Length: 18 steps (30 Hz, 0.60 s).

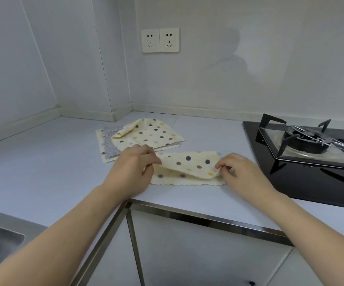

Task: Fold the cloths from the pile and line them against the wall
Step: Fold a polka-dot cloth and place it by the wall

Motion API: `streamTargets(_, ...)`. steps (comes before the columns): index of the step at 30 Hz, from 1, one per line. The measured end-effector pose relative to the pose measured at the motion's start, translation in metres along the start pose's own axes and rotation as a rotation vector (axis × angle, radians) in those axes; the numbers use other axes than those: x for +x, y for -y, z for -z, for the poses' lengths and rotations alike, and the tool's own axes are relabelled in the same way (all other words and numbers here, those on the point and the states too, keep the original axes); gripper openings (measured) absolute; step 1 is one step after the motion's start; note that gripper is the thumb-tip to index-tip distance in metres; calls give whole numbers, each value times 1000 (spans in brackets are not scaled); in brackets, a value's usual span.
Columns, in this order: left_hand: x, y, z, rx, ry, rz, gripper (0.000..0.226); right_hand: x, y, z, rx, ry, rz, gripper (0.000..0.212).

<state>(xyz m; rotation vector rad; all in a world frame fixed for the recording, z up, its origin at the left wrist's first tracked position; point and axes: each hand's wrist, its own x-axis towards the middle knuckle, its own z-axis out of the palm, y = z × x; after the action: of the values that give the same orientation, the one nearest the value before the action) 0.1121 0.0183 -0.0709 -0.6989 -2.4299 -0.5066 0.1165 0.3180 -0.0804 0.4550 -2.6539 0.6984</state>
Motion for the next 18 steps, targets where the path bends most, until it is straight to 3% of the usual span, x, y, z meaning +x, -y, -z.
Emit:
streamTargets(4,-4,3,-3,-77,204,-20,37,-2,0,-11,-104,82,-9,26)
streamTargets(8,0,5,-8,-52,303,-57,34,-7,0,-5,12,93,25,23)
streamTargets(11,3,7,-13,-7,244,-78,27,-7,4,-4,-12,191,58,26)
streamTargets(14,8,2,-13,-172,189,125,15,-4,1,-6,-21,207,27,32)
streamTargets(16,10,-1,-13,-300,160,234,18,-2,-1,-7,9,191,15,24)
streamTargets(18,10,-5,-13,-286,163,219,18,0,-3,-8,92,131,-22,7)
